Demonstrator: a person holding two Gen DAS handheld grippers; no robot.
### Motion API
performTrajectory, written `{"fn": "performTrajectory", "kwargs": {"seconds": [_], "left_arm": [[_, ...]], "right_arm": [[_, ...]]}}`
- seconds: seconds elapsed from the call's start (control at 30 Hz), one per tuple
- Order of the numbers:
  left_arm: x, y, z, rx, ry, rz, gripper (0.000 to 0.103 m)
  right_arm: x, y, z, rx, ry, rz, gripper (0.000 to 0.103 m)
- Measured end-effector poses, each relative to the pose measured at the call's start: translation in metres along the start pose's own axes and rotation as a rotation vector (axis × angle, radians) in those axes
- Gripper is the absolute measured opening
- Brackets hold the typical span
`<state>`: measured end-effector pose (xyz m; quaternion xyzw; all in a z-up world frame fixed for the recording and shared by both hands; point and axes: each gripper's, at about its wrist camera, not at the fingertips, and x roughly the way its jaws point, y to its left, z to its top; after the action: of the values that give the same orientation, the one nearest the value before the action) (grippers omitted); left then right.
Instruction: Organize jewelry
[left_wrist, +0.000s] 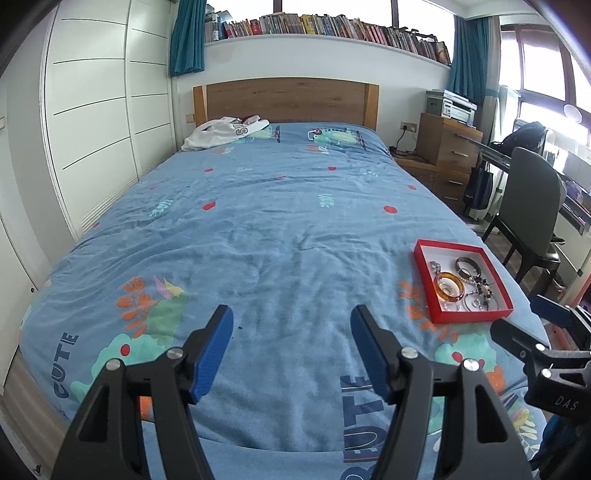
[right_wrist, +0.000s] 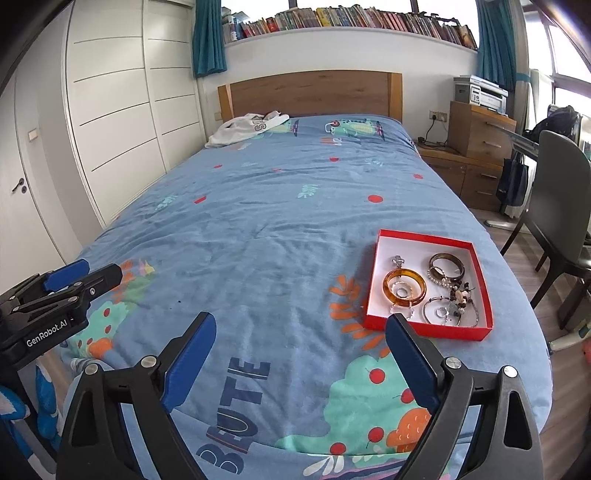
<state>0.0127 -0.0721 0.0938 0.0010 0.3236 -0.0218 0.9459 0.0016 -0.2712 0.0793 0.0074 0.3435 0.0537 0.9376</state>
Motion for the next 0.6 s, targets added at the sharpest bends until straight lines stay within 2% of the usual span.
{"fn": "performTrajectory", "kwargs": {"seconds": [0.1, 0.2, 0.6], "left_arm": [[-0.003, 0.0, -0.004, 0.001, -0.002, 0.01, 0.064], [-0.006, 0.001, -0.007, 0.001, -0.006, 0.018, 0.064], [-0.007, 0.003, -0.018, 0.002, -0.005, 0.034, 0.064]], "right_arm": [[-0.001, -0.003, -0.006, 0.012, -0.001, -0.016, 0.094], [-0.001, -0.007, -0.011, 0.018, -0.001, -0.032, 0.101], [0.001, -0.019, -0.028, 0.038, 0.002, -0.052, 0.102]]}}
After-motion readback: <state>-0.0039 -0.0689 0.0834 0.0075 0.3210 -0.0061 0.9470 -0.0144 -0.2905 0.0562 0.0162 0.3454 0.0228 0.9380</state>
